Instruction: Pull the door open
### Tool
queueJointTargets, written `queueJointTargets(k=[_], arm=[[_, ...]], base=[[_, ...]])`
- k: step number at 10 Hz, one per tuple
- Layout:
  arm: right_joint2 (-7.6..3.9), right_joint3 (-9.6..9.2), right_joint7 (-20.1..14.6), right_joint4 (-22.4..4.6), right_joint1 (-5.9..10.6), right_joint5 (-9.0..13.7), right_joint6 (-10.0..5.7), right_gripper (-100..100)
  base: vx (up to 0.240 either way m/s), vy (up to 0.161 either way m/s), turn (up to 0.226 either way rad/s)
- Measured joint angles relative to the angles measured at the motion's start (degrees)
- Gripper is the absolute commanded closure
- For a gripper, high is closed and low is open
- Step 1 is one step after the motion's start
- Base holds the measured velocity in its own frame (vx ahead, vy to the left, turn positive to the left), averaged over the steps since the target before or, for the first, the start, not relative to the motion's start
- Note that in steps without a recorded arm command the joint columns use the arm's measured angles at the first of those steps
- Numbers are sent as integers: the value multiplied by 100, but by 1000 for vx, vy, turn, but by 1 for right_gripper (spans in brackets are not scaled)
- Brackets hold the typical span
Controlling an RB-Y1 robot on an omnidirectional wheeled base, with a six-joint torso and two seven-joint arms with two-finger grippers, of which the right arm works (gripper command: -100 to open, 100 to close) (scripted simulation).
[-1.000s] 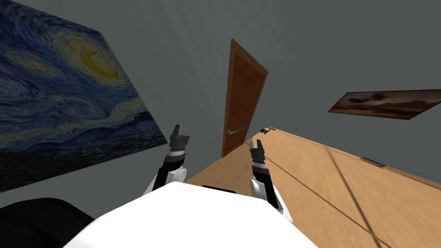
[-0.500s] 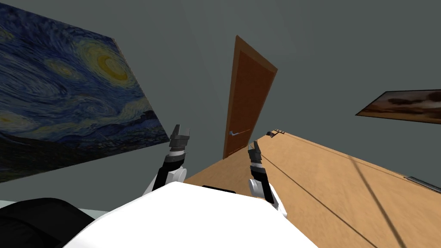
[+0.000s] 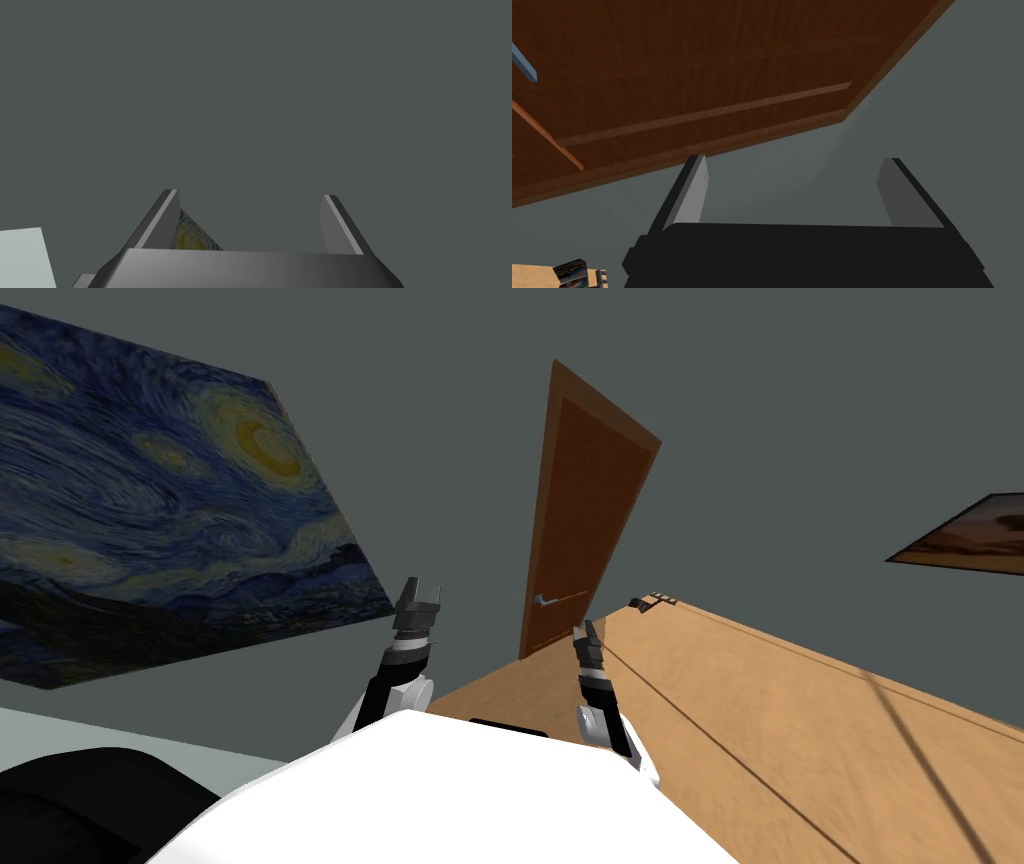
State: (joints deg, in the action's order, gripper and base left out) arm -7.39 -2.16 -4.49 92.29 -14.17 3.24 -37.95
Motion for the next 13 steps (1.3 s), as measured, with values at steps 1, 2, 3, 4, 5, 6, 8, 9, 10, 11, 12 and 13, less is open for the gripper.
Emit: queueJointTargets(k=[1,2,3,4,5,6,8,9,10,11,12,13], arm=[[-14,5,-14,-109,48,6,-13,-100],[-37,7,-33,-234,99,13,-29,-100],[-47,7,-45,-359,139,15,-64,-100],[-54,-2,-53,-518,183,15,-112,-100],[-75,-4,-71,-686,263,21,-152,-100],[-81,-2,-80,-837,326,24,-173,-100],[-118,-8,-113,-1166,445,33,-233,-100],[-136,-7,-129,-1297,485,39,-257,-100],[-173,-2,-158,-1430,528,50,-265,-100],[-182,-4,-173,-1535,548,52,-293,-100],[-202,0,-189,-1726,637,59,-332,-100],[-224,-5,-211,-1893,688,64,-376,-100]], base=[[36,-60,131],[28,-52,80],[18,-60,126],[37,-102,244],[31,-84,75],[32,-68,113],[34,-86,148],[32,-61,90],[29,-50,88],[34,-61,126],[35,-97,226],[21,-79,79]])
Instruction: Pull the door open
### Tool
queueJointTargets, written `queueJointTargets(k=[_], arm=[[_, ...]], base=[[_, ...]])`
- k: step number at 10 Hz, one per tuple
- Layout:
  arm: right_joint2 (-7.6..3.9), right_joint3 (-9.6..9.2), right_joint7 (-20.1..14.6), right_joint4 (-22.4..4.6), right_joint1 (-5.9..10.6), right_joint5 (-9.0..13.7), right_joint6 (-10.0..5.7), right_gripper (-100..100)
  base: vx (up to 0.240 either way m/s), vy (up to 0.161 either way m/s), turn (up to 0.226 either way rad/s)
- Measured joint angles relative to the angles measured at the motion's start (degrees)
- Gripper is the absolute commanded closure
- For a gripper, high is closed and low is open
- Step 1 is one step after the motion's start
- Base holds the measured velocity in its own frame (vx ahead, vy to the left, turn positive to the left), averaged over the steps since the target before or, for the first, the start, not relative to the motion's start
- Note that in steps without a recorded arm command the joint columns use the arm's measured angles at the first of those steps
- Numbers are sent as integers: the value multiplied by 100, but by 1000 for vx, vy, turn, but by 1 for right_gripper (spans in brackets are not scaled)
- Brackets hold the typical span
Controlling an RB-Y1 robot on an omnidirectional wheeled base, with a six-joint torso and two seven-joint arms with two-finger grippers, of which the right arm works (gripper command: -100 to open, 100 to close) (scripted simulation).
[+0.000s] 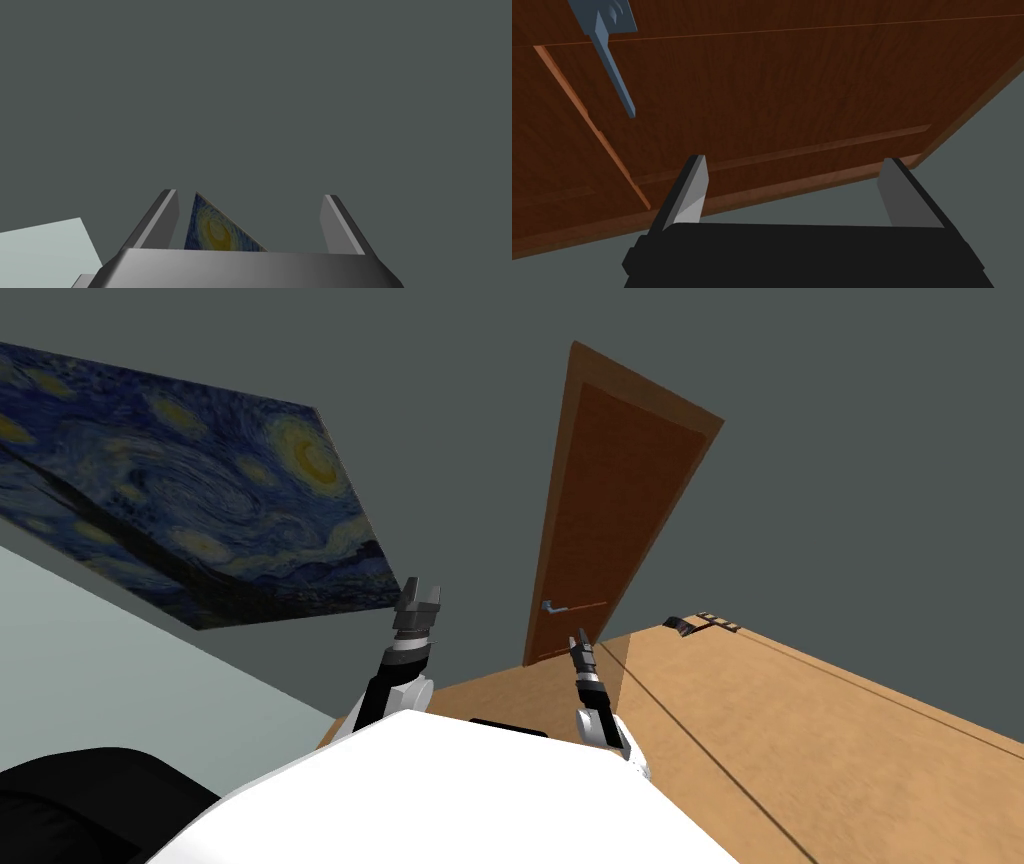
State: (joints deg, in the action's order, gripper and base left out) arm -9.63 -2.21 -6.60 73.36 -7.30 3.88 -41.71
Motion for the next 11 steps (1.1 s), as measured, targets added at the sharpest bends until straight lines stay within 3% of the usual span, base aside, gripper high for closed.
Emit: queueJointTargets(k=[3,5,11], arm=[[-40,-4,-41,-350,113,11,-54,-100],[-71,-6,-69,-709,256,21,-129,-100],[-165,-17,-169,-1645,575,48,-317,-100]], base=[[14,-62,102],[39,-101,250],[20,-85,126]])
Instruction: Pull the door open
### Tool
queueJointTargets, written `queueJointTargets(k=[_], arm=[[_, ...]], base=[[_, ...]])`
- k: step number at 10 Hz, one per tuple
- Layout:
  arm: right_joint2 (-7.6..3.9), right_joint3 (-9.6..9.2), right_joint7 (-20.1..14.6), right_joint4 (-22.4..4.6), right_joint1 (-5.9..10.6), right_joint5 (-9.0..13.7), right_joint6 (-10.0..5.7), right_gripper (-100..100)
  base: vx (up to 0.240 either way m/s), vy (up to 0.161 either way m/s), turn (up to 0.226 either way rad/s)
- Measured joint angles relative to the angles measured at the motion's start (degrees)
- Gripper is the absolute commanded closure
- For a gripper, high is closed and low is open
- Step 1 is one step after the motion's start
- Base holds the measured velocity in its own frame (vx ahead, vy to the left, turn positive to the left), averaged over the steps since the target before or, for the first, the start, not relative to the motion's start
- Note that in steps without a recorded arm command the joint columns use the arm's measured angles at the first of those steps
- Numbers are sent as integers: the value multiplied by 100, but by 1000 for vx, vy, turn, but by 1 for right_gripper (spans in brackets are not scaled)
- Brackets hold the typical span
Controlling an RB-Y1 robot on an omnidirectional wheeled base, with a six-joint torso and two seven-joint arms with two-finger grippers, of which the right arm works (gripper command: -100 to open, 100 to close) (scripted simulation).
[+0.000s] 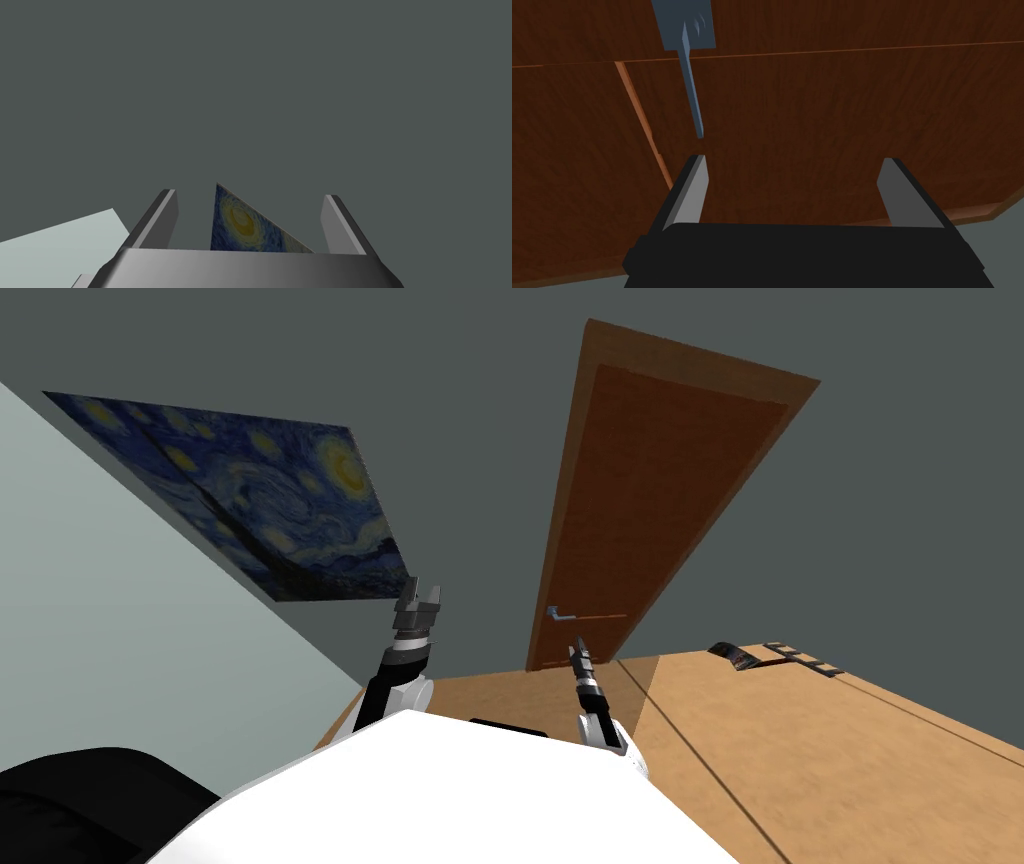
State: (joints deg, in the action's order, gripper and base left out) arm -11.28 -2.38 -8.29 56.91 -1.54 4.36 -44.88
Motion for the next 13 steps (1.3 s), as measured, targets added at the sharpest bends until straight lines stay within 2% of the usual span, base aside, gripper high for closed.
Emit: queueJointTargets(k=[13], arm=[[-196,-10,-190,-1723,624,58,-307,-100]], base=[[13,-78,140]])
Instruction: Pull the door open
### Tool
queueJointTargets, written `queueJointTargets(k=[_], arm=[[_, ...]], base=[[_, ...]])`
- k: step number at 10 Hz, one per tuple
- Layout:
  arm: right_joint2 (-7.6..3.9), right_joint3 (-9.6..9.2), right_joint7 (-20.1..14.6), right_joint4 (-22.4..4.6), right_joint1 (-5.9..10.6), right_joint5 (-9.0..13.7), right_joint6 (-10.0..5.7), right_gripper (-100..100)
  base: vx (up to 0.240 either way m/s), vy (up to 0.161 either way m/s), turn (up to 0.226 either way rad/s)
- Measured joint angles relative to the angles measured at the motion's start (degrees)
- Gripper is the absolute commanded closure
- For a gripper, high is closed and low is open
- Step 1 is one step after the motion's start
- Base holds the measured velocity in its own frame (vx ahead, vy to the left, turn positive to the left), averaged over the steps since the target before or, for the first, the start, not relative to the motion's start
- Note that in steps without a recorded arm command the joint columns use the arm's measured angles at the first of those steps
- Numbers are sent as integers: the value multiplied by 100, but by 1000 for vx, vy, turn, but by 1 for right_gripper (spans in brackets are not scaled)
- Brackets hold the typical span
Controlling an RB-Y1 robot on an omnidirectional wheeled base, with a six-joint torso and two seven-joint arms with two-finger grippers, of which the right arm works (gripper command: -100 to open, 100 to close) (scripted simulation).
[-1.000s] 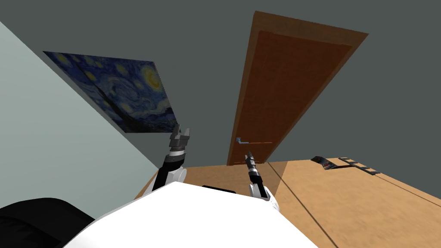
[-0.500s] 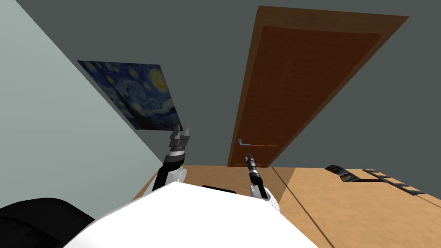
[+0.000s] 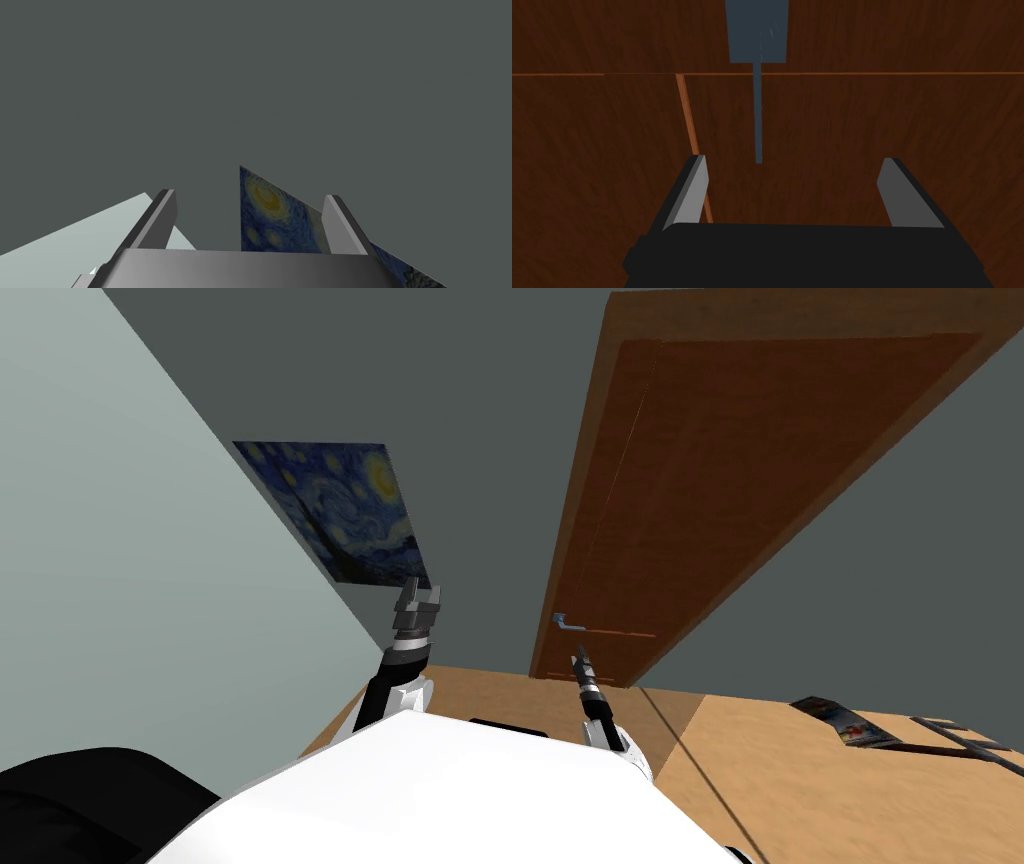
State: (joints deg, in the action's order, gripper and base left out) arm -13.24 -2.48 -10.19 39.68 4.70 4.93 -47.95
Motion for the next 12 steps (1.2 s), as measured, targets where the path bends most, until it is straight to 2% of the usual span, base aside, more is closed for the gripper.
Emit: queueJointTargets(k=[2,4,6,7,8,9,10,11,12], arm=[[-20,-1,-26,-326,121,8,-89,-100],[-29,-3,-34,-430,141,12,-99,-100],[-116,121,-119,-440,39,-4,-154,-100],[-155,203,-168,-540,37,-13,-229,-100],[-230,301,-250,-753,64,-23,-369,-100],[-245,350,-284,-764,38,-29,-421,-100],[-252,363,-287,-606,-46,-32,-356,-100],[-282,457,-314,-607,-136,-45,-384,-100],[-359,564,-389,-739,-140,-56,-478,-100]], base=[[16,-108,190],[64,-15,99],[179,75,152],[216,62,175],[145,20,89],[51,13,3],[106,28,197],[192,-2,242],[207,-1,169]])
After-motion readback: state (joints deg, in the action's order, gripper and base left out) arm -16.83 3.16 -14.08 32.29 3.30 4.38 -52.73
